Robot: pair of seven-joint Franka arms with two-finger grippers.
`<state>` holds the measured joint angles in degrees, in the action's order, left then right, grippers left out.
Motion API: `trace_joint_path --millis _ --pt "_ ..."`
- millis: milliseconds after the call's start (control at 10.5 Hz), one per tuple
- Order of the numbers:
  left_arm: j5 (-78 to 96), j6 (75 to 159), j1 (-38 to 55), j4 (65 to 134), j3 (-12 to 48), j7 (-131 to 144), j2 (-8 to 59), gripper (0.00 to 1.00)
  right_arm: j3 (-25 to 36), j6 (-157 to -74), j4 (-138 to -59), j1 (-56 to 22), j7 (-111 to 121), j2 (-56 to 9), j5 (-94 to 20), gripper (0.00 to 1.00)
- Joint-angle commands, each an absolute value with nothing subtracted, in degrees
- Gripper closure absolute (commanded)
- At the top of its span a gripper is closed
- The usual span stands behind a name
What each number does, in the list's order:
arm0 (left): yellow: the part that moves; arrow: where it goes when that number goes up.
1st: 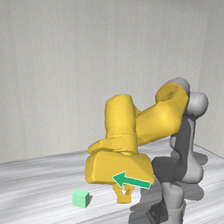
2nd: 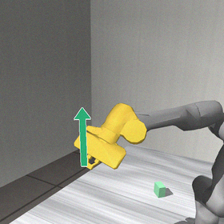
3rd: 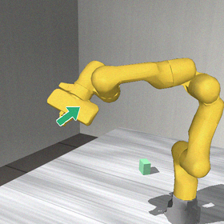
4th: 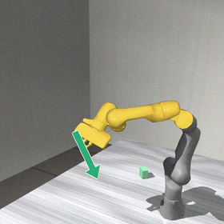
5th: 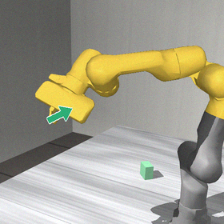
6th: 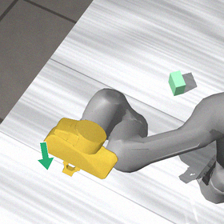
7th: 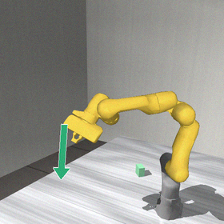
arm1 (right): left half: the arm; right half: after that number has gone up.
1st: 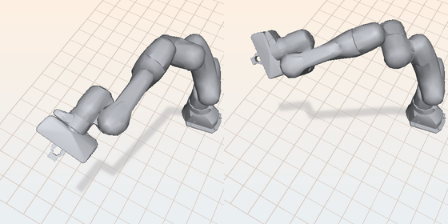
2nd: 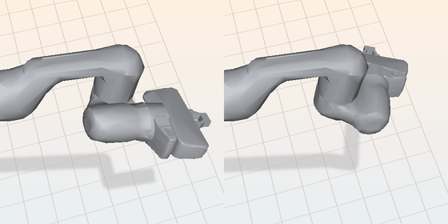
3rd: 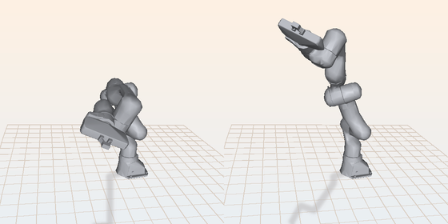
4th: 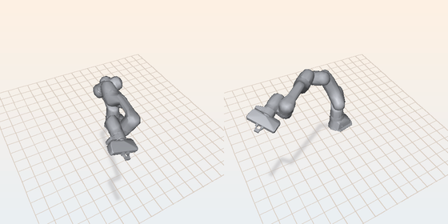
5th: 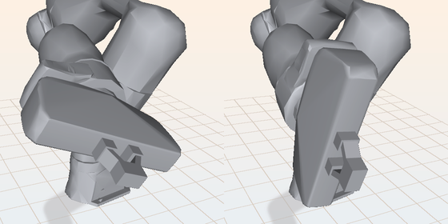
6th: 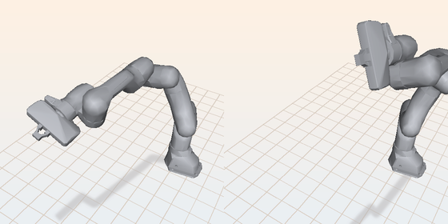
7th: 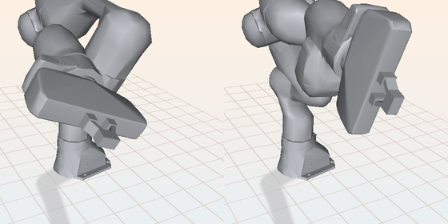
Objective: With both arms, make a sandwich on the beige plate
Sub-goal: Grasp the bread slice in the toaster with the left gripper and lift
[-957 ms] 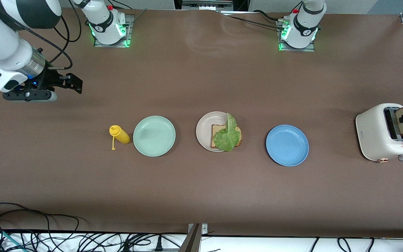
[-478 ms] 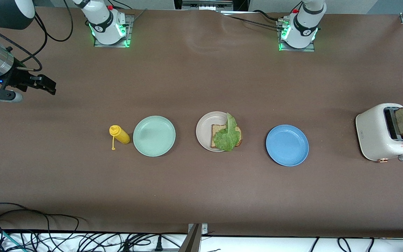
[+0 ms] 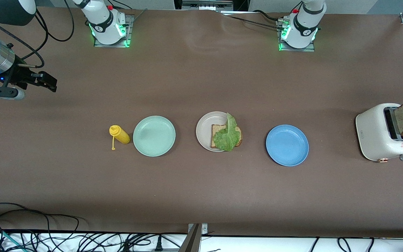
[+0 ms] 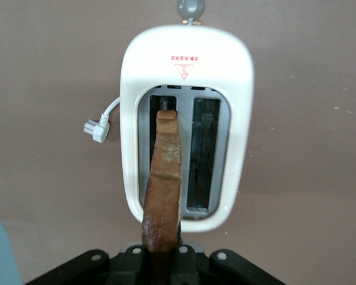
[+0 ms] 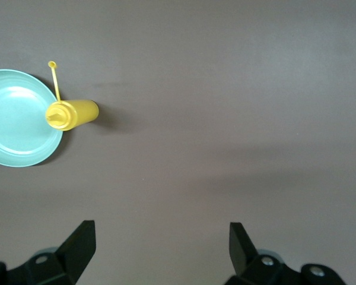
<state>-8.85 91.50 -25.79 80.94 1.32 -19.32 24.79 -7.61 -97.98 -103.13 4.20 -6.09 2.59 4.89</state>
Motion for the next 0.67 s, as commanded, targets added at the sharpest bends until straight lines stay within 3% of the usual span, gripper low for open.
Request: trace_joint_path --millis 0,574 --pt "-9.49 85.27 -25.22 78.31 3.59 -18.99 22.25 0.99 -7.12 -97.29 -101.08 3.43 -5.63 0.89 5.45 0.0" --pt "-9.23 81.04 -24.44 78.4 27.73 -16.45 20.39 1.0 -7.12 -101.07 -101.07 3.34 -5.98 -1.49 3.08 0.0"
